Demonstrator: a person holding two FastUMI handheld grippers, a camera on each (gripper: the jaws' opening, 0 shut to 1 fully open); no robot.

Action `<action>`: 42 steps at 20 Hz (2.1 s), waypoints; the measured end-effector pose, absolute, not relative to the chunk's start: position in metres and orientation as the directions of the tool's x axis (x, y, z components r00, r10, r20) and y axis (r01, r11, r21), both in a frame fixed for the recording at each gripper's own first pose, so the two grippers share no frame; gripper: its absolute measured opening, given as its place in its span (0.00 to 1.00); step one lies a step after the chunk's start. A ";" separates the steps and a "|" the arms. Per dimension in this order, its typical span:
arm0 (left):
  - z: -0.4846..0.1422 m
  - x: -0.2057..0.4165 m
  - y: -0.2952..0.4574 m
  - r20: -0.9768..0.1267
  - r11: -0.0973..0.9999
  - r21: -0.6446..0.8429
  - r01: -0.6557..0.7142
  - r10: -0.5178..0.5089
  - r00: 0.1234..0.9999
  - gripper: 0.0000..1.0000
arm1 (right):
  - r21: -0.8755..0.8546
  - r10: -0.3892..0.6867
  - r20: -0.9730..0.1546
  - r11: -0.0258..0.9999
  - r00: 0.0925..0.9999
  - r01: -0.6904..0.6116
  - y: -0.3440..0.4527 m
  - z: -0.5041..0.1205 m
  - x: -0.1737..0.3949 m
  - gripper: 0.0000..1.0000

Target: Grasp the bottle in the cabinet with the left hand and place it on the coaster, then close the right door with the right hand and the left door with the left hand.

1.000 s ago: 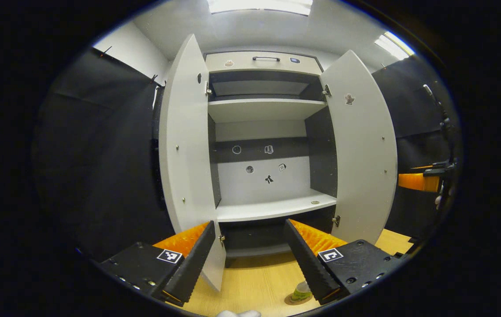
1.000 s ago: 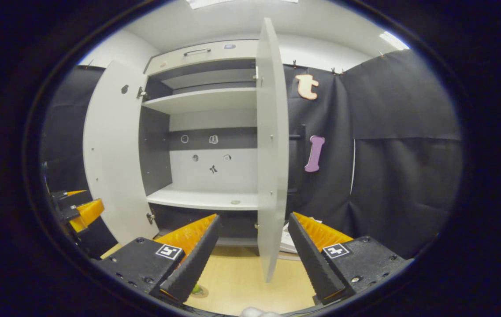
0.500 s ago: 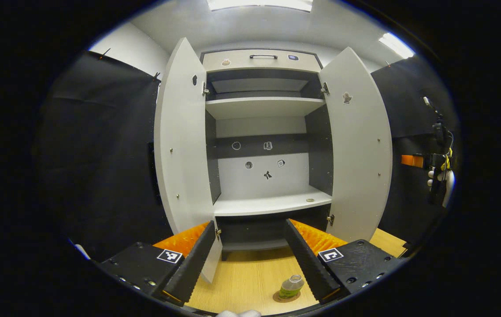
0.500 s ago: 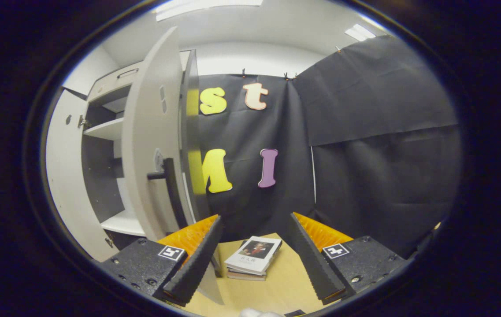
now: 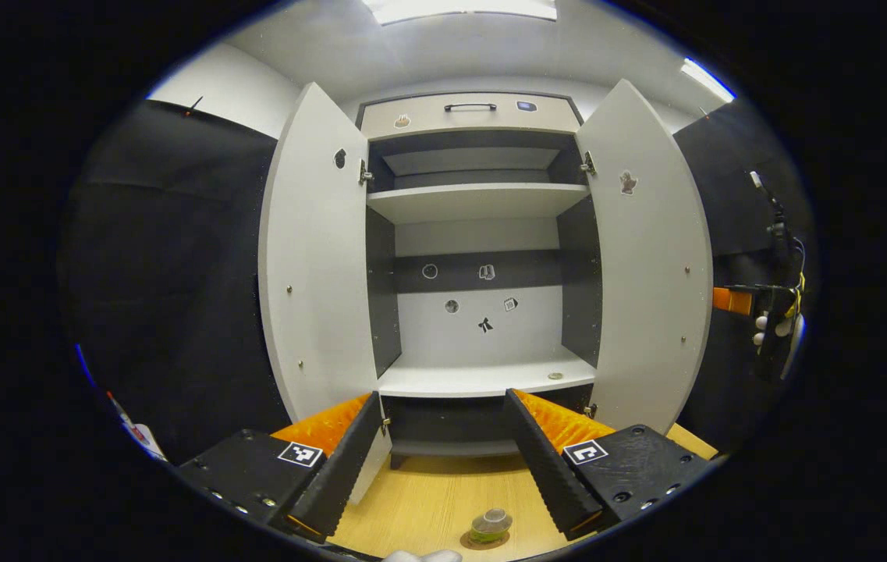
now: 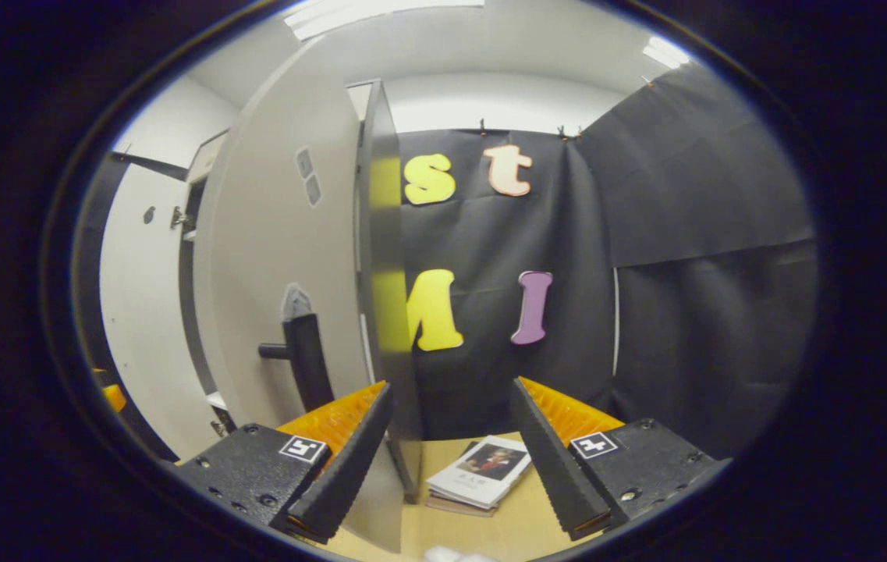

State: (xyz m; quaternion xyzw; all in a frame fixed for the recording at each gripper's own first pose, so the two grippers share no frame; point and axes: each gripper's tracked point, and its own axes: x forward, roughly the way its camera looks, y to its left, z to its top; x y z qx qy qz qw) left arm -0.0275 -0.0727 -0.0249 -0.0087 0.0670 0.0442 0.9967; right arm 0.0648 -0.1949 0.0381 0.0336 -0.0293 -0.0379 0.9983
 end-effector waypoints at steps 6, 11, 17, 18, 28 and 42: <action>-0.029 -0.032 -0.082 -0.152 0.989 -0.012 -0.146 0.143 0.978 0.96 | 0.009 -0.076 0.061 0.997 0.995 0.075 -0.190 0.044 0.066 0.95; -0.034 -0.038 -0.076 -0.164 0.986 0.010 -0.168 0.167 0.972 0.96 | 0.090 -0.027 0.027 0.996 0.999 0.025 -0.169 0.037 0.069 0.95; -0.037 -0.039 -0.060 -0.168 0.984 0.001 -0.179 0.177 0.970 0.96 | 0.062 0.049 0.025 0.997 0.998 -0.050 -0.135 0.041 0.074 0.95; -0.037 -0.041 -0.057 -0.166 0.984 0.005 -0.178 0.176 0.970 0.96 | 0.059 0.063 0.030 0.996 0.998 -0.065 -0.126 0.041 0.075 0.95; -0.037 -0.048 -0.028 -0.161 0.985 0.018 -0.169 0.170 0.972 0.96 | 0.036 0.124 0.028 0.991 0.992 -0.125 -0.067 0.043 0.096 0.91; -0.044 -0.045 0.025 -0.150 0.992 0.023 -0.127 0.129 0.980 0.96 | 0.019 0.125 -0.056 0.992 0.991 -0.124 -0.030 0.008 0.055 0.97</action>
